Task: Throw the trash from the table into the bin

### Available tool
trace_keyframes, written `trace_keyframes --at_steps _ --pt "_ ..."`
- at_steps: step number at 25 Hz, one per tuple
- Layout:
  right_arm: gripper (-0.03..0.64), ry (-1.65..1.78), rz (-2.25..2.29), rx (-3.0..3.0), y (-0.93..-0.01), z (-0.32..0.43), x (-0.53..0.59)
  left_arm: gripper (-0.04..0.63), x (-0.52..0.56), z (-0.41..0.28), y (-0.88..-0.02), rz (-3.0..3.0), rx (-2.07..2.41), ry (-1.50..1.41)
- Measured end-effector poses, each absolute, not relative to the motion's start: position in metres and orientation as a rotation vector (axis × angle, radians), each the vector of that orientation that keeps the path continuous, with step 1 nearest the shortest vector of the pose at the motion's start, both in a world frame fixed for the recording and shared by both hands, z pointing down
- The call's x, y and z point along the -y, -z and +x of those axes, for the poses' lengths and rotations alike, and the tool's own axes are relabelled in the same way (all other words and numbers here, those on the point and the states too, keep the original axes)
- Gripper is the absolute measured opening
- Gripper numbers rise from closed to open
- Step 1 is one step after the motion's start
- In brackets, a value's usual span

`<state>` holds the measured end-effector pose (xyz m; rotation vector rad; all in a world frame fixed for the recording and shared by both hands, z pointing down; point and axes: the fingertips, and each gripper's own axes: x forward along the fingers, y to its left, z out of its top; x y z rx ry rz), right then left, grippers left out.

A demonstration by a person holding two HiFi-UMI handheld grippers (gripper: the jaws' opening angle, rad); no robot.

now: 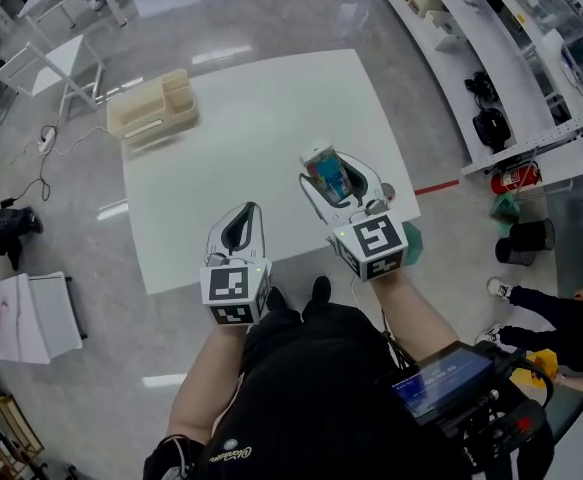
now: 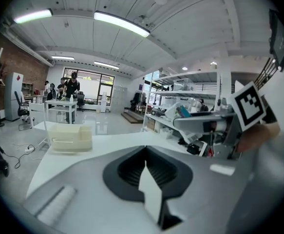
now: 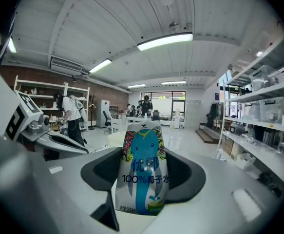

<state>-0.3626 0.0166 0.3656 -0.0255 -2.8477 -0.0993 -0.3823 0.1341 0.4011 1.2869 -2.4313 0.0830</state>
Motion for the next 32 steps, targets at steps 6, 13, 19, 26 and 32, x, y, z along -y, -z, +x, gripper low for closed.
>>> trace_keyframes --at_steps 6,13,19,26,32 --pt "0.252 0.023 0.173 2.816 -0.385 -0.322 0.009 0.008 -0.098 -0.374 -0.413 1.428 2.347 -0.108" --pt "0.252 -0.073 0.517 2.78 -0.397 -0.234 0.081 0.008 -0.008 -0.316 -0.422 1.694 2.166 -0.197" --pt "0.252 -0.182 0.822 2.71 -0.41 -0.097 0.172 0.008 0.106 -0.201 -0.428 1.921 1.97 -0.335" --pt "0.252 -0.299 1.031 2.608 -0.435 0.052 0.258 0.008 0.206 -0.072 -0.44 2.043 1.816 -0.421" --pt "0.252 -0.396 1.137 2.546 -0.479 0.126 0.316 0.008 0.273 -0.005 -0.481 2.083 1.715 -0.501"
